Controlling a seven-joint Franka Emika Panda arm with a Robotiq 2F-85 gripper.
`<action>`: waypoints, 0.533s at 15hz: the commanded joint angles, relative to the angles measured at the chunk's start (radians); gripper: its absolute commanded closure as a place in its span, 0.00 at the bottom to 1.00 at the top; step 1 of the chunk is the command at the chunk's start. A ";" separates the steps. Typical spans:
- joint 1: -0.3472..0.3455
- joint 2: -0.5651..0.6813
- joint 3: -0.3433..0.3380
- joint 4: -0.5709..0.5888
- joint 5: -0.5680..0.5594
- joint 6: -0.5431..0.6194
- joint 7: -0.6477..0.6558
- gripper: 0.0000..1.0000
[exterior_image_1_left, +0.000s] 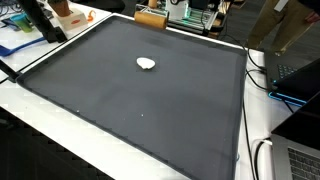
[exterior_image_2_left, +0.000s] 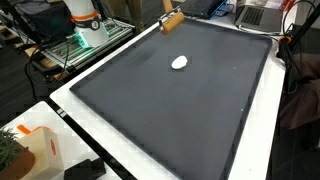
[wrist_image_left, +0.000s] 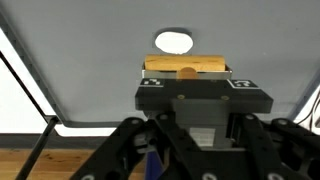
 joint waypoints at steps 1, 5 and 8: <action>0.052 0.079 -0.009 0.142 -0.049 -0.133 -0.112 0.77; 0.083 0.213 -0.021 0.268 -0.099 -0.216 -0.254 0.77; 0.107 0.319 -0.059 0.318 -0.038 -0.212 -0.346 0.77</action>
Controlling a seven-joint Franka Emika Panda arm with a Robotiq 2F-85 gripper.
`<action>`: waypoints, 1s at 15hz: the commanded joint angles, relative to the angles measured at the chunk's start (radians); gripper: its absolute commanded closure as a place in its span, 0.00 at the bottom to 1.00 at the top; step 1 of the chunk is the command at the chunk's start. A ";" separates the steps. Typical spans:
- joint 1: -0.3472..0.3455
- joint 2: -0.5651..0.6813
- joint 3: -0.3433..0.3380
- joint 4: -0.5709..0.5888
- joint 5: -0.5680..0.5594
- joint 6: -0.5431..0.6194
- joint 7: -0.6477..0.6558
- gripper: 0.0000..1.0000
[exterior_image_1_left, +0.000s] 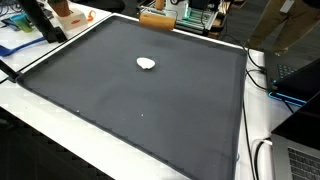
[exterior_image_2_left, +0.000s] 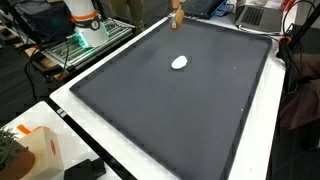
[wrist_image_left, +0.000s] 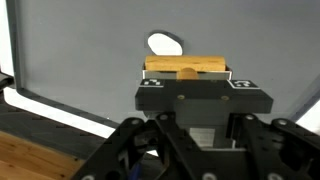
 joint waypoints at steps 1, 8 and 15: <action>0.026 0.040 -0.029 0.022 0.002 -0.005 -0.019 0.52; 0.065 0.132 -0.083 0.049 0.042 0.001 -0.266 0.77; 0.073 0.263 -0.137 0.163 0.067 -0.070 -0.603 0.77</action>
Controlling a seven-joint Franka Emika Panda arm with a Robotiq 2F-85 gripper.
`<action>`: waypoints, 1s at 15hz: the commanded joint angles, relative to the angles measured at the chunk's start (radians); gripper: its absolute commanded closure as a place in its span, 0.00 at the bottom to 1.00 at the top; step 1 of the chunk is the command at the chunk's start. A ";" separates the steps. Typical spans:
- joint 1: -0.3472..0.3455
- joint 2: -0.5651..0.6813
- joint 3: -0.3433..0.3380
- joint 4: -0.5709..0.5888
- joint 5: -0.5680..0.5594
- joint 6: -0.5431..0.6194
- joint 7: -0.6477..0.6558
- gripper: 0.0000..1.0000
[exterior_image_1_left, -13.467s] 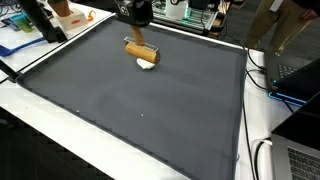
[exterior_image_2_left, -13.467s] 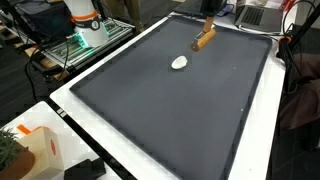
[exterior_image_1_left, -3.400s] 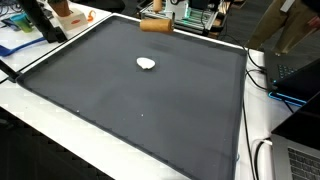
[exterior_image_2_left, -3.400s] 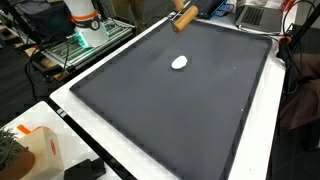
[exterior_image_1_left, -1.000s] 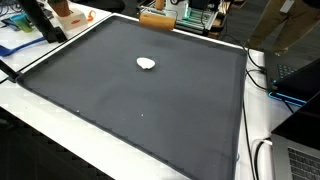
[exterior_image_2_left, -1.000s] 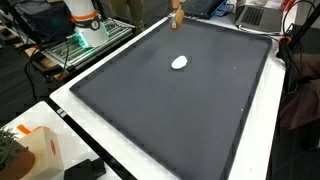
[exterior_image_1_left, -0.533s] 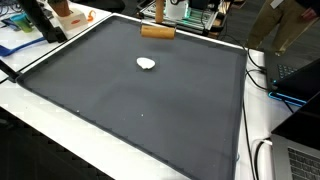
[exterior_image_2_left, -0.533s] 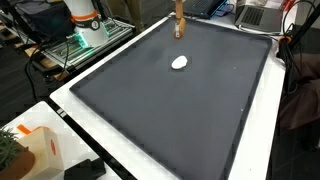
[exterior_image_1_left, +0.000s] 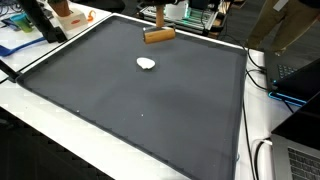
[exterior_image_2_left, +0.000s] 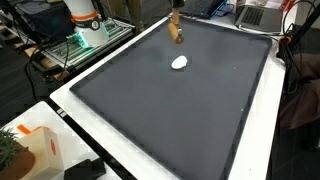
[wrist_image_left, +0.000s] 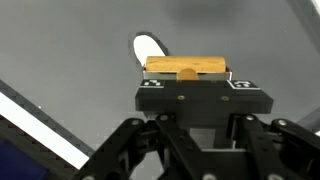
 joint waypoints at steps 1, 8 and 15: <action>-0.002 0.019 -0.005 0.020 0.002 -0.009 -0.027 0.77; -0.008 0.047 -0.003 0.034 -0.005 -0.004 -0.032 0.77; -0.025 0.165 -0.005 0.074 -0.052 0.067 -0.095 0.77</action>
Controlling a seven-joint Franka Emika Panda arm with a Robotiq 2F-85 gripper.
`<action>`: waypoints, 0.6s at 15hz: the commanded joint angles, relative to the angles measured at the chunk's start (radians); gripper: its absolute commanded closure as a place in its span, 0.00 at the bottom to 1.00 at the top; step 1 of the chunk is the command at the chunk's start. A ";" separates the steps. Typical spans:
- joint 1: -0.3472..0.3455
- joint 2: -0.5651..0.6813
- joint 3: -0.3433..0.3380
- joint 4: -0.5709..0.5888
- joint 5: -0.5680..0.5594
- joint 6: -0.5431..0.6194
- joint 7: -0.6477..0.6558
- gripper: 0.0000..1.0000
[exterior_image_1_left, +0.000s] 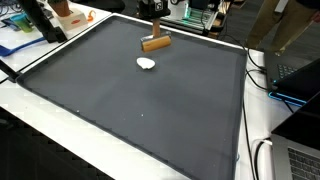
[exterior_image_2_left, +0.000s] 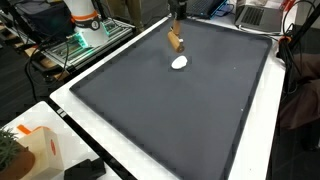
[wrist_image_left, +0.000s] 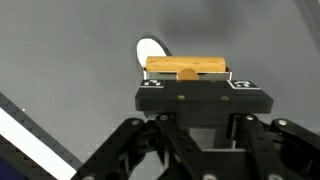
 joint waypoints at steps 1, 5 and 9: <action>-0.024 0.063 0.001 0.034 -0.027 0.079 -0.022 0.77; -0.041 0.106 0.008 0.042 -0.061 0.159 -0.014 0.77; -0.050 0.114 0.011 0.022 -0.122 0.143 0.019 0.77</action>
